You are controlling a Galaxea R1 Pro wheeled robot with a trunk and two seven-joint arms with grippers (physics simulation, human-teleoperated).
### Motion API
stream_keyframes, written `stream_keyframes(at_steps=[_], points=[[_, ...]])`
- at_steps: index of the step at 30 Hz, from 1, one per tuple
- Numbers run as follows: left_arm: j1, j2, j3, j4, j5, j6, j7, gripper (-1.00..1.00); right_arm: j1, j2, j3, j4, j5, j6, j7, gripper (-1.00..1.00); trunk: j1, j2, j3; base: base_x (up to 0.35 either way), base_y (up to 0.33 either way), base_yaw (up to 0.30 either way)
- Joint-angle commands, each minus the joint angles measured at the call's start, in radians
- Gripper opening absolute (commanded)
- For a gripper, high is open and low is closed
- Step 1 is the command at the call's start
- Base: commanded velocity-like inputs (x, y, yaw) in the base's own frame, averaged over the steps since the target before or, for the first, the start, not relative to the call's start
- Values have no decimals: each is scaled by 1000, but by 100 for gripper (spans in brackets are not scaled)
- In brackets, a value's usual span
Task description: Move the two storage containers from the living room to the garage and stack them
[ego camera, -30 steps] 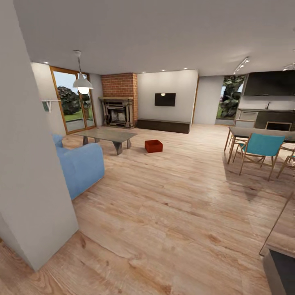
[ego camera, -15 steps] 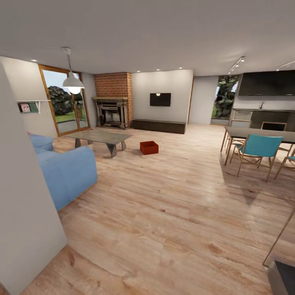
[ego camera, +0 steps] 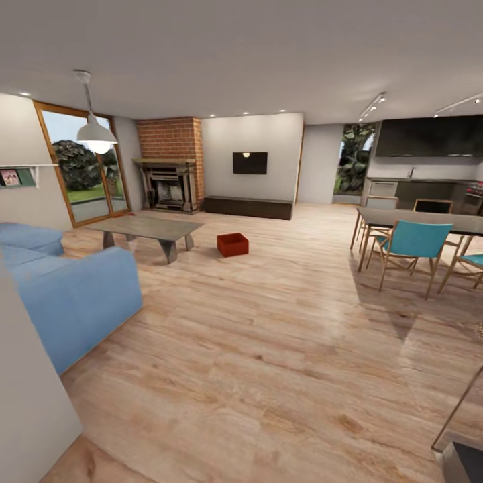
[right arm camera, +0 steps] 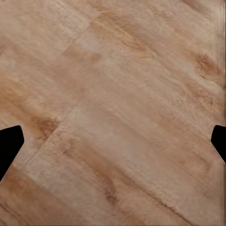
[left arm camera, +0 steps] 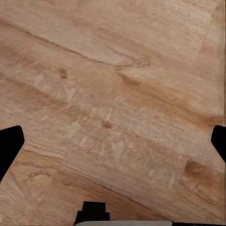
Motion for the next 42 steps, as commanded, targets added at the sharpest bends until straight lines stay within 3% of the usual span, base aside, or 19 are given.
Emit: stream_keyframes(at_steps=[1,42], points=[[1,0,0,-1,11,0,-8,100,-1,0,3,1,2,-2,-1,100,1,0,-1,329,0,-272],[1,0,0,-1,11,0,-8,100,0,0,2,0,2,-2,1,100,1,0,-1,329,0,-271]])
